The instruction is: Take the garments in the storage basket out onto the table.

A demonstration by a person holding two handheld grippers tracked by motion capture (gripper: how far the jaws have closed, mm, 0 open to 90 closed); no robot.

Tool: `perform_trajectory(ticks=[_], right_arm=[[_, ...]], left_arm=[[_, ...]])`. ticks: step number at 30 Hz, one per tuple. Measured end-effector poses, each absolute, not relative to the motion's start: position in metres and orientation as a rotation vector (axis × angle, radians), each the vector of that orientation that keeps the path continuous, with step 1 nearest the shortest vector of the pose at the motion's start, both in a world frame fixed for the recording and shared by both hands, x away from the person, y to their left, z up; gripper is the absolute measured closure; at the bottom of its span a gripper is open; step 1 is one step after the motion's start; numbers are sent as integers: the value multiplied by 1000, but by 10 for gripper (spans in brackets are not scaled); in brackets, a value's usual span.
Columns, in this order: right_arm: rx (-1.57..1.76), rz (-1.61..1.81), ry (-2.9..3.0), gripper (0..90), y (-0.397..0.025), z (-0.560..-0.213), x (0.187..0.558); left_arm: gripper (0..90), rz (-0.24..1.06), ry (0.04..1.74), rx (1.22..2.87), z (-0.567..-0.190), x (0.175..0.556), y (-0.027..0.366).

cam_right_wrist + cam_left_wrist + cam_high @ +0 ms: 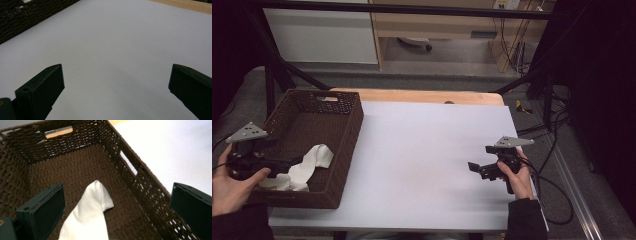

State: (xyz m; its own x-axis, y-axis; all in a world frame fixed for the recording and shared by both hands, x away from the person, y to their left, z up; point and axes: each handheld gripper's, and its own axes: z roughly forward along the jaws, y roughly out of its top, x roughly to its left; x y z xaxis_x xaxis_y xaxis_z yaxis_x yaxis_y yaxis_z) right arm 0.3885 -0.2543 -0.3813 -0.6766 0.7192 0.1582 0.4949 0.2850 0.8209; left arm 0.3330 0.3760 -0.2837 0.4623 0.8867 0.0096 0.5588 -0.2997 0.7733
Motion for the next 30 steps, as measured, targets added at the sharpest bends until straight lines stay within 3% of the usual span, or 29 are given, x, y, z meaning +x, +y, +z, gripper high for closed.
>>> perform_trajectory(ticks=[30], right_arm=[[1118,1333,2317,8,-253,-382,389]], left_arm=[[0,646,1374,1954,-303,313,438]])
